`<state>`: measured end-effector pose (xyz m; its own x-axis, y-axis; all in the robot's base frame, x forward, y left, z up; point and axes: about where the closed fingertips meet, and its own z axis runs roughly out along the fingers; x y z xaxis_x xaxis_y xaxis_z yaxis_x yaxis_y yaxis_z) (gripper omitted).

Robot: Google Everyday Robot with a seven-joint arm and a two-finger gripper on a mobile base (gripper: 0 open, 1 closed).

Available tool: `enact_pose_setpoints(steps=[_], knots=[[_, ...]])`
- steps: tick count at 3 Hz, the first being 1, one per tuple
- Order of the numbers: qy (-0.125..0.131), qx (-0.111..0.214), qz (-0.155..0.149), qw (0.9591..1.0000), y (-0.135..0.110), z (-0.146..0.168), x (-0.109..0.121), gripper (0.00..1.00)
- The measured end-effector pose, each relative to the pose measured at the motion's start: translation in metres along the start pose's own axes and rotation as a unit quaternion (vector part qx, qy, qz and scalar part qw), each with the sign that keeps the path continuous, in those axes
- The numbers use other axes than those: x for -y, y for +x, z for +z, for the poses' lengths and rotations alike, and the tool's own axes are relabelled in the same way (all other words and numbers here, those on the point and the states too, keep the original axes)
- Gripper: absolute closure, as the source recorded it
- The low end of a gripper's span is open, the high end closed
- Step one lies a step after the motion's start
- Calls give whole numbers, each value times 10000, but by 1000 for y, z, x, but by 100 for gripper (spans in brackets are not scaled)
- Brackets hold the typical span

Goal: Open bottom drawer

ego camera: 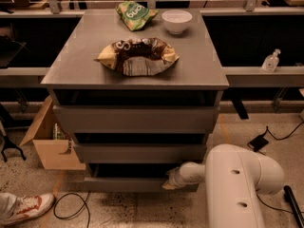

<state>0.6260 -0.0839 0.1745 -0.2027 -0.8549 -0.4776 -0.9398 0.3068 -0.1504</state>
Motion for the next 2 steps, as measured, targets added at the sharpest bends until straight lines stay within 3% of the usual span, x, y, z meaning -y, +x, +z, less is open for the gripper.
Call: enact_pose_setpoints(steps=[1,2], knots=[[-270,8,295,9992,4,-18,-23,100],[-270,8,295,9992,4,-18,-23,100]])
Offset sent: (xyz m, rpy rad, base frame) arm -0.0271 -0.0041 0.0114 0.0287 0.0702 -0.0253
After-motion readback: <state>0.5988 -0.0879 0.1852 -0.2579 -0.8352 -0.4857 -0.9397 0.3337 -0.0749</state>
